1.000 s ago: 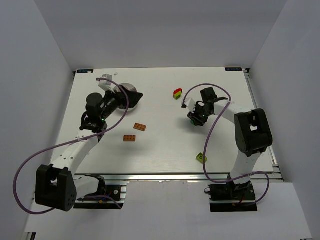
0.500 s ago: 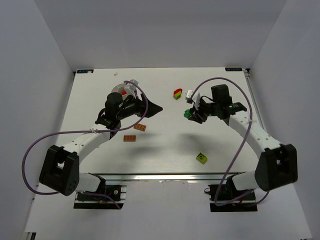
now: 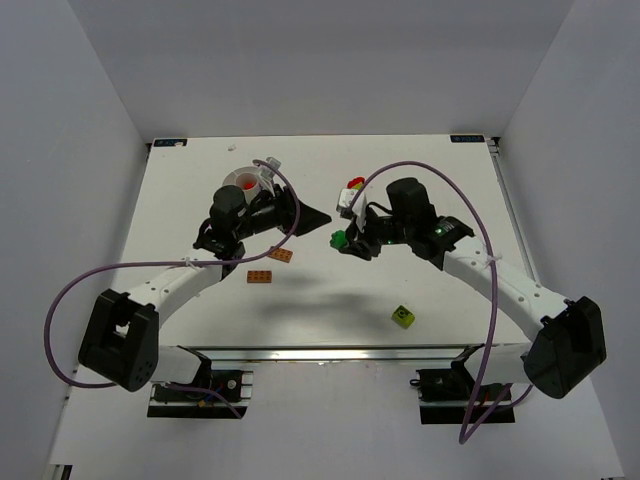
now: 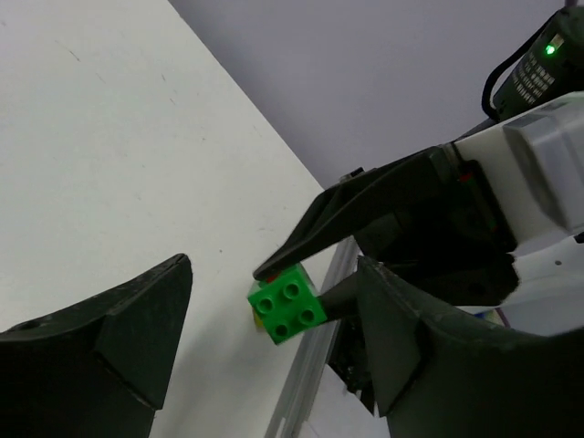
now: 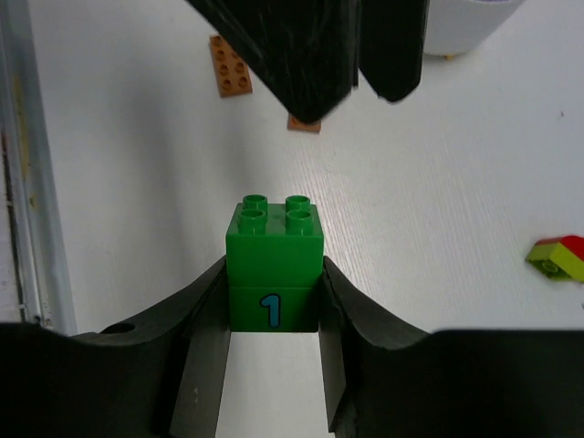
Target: Sort the legos into containers by color
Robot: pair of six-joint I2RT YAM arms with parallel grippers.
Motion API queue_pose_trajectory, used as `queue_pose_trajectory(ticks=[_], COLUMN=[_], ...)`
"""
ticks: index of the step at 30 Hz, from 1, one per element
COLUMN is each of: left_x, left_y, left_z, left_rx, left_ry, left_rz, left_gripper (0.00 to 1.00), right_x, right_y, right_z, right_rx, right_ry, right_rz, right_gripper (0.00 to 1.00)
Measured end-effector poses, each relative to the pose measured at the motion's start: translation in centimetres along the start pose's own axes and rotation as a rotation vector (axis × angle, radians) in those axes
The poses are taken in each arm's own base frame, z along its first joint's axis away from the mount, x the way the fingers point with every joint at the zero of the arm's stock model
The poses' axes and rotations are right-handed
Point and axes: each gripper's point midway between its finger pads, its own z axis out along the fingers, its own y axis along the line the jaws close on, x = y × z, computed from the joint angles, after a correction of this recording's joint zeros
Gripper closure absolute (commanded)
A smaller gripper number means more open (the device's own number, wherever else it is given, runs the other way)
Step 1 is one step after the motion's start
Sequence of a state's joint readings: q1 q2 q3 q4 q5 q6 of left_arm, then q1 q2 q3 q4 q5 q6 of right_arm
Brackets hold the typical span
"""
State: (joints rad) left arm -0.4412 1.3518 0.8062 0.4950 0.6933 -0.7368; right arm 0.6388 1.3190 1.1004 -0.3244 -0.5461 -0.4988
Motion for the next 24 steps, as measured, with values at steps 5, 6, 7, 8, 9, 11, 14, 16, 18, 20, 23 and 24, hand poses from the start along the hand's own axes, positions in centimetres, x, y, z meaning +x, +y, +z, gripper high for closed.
queue_pose_trajectory(ticks=[5,6,7,8,9,11,14,16,18,20,23,24], left_x=[1.5,2.0,2.6,3.0,3.5,4.2,4.4,4.4,4.6,4.8,5.1,5.2], left_y=[0.4,0.7,1.1,1.5,1.8,2.2,2.1,1.9,1.7,1.7,1.4,1.4], left_z=[0.7,1.0,1.1,1.3,1.4,1.4,1.4,1.5,1.6,1.7,1.8,1.8], left_rx=[0.016,0.014,0.009,0.000,-0.009,-0.022,-0.025,-0.021,-0.019,-0.018,-0.017,-0.017], left_ry=[0.058,0.075,0.093,0.108,0.122,0.143,0.154,0.158,0.165,0.172,0.186,0.190], left_rz=[-0.050,-0.064,-0.080,-0.096,-0.111,-0.130,-0.132,-0.126,-0.123,-0.120,-0.116,-0.114], left_gripper=[0.30,0.30,0.30,0.30,0.30,0.29,0.29,0.29,0.29,0.29,0.29,0.29], right_x=[3.0,3.3,3.6,3.8,3.8,3.8,3.7,3.3,2.9,2.6,2.4,2.5], right_y=[-0.3,-0.3,-0.4,-0.4,-0.5,-0.6,-0.6,-1.0,-1.3,-1.6,-1.8,-1.8], right_z=[0.0,0.1,0.2,0.3,0.4,0.5,0.3,0.0,-0.3,-0.4,-0.4,-0.4], right_rx=[0.092,0.106,0.121,0.136,0.148,0.174,0.209,0.238,0.265,0.284,0.297,0.298], right_ry=[0.053,0.062,0.070,0.073,0.075,0.068,0.049,0.032,0.013,-0.001,-0.015,-0.015], right_rz=[-0.019,-0.021,-0.027,-0.036,-0.046,-0.067,-0.093,-0.108,-0.120,-0.129,-0.135,-0.134], right_gripper=[1.00,1.00,1.00,1.00,1.00,1.00,1.00,1.00,1.00,1.00,1.00,1.00])
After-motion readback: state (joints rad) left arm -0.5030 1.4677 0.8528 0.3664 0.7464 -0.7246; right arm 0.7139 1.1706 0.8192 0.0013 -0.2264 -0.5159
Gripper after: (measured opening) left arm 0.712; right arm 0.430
